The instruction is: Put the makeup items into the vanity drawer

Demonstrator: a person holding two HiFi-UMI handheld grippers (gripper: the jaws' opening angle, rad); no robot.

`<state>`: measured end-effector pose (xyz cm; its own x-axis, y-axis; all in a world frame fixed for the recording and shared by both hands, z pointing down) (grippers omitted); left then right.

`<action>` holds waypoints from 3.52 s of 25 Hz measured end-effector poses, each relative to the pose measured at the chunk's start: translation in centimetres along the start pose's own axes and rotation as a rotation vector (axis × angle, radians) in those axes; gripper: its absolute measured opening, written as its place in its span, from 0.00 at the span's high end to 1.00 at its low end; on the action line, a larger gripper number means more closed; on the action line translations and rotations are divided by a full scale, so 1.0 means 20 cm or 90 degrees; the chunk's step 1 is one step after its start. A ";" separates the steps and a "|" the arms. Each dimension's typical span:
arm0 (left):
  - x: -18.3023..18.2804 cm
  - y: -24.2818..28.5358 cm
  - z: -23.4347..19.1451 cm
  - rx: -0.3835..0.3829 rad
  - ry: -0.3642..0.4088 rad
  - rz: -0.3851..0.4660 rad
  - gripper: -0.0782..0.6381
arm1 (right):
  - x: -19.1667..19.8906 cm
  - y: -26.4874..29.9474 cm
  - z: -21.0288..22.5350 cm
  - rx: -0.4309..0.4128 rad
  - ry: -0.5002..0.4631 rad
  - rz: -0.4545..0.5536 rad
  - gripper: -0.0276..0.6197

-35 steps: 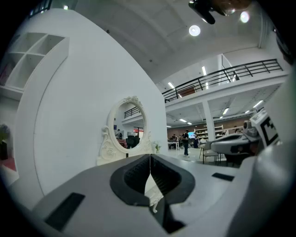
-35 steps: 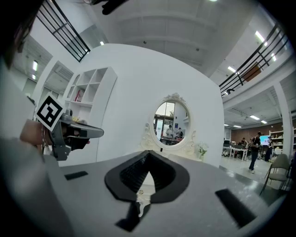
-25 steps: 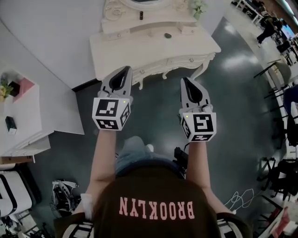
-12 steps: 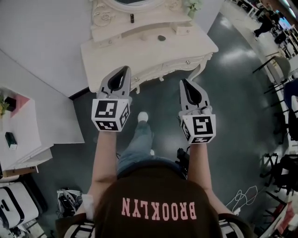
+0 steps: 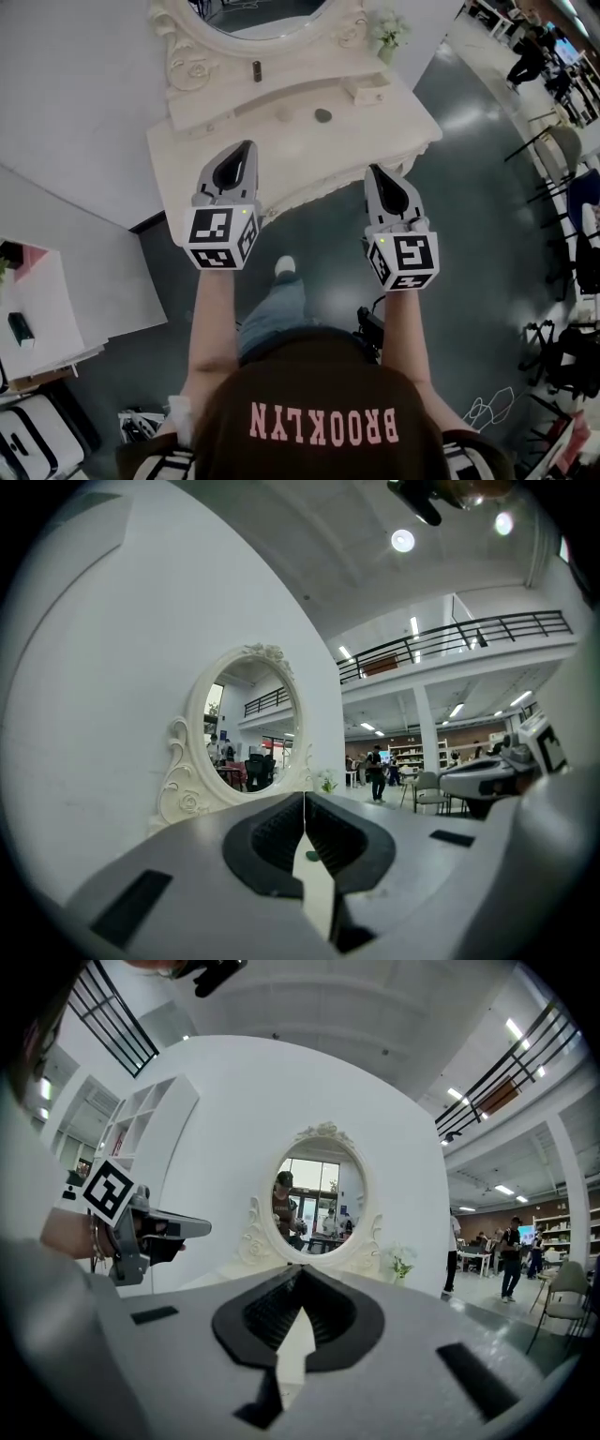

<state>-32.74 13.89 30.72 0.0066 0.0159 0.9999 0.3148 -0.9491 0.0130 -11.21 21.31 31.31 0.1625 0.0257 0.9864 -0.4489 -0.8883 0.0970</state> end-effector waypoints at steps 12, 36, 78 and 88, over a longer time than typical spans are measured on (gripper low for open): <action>0.02 0.72 -0.26 0.005 -0.006 0.000 0.88 | -0.01 0.66 0.34 0.017 -0.009 -0.036 0.97; 0.41 1.54 -0.38 -0.069 0.012 -0.130 0.64 | 0.24 1.33 0.89 -0.040 0.010 -0.094 0.97; 0.34 1.48 -0.35 -0.055 0.023 -0.100 0.76 | 0.20 1.10 0.82 0.024 0.023 -0.081 0.97; 0.36 1.53 -0.15 -0.060 0.030 -0.103 0.76 | 0.25 1.05 0.99 0.008 0.020 -0.074 0.97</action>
<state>-25.97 -16.05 38.36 -0.0816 0.1588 0.9839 0.2174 -0.9606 0.1730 -2.43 -6.28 35.58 0.1844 0.1428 0.9724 -0.4172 -0.8844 0.2090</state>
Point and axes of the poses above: the fingertips, and each gripper's own axes: y forward along the fingers, z to its right, x out of its underside, the point moved 4 cm from there along -y, backward along the fingers, and after that the axes turned 14 degrees about -x, right-handed, at the moved point
